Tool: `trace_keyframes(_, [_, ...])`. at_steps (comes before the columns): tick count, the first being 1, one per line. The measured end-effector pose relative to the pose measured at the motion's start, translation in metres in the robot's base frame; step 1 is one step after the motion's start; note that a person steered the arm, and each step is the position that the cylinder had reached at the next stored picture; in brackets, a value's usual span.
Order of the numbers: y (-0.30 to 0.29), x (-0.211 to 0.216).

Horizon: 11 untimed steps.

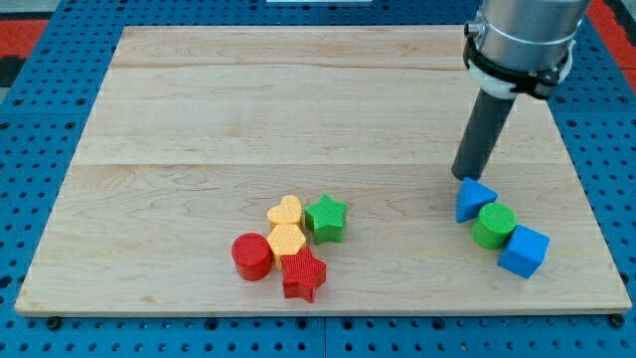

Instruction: Move the green star into the red star

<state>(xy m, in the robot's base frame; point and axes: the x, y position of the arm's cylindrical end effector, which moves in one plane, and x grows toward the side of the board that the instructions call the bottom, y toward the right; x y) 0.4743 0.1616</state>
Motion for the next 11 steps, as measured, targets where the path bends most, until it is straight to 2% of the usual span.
trace_keyframes(1, [0.0,0.019])
trace_keyframes(4, [-0.003,-0.025])
trace_keyframes(6, [-0.074,-0.042])
trace_keyframes(9, [-0.14,0.04])
trace_keyframes(11, [-0.141,0.082])
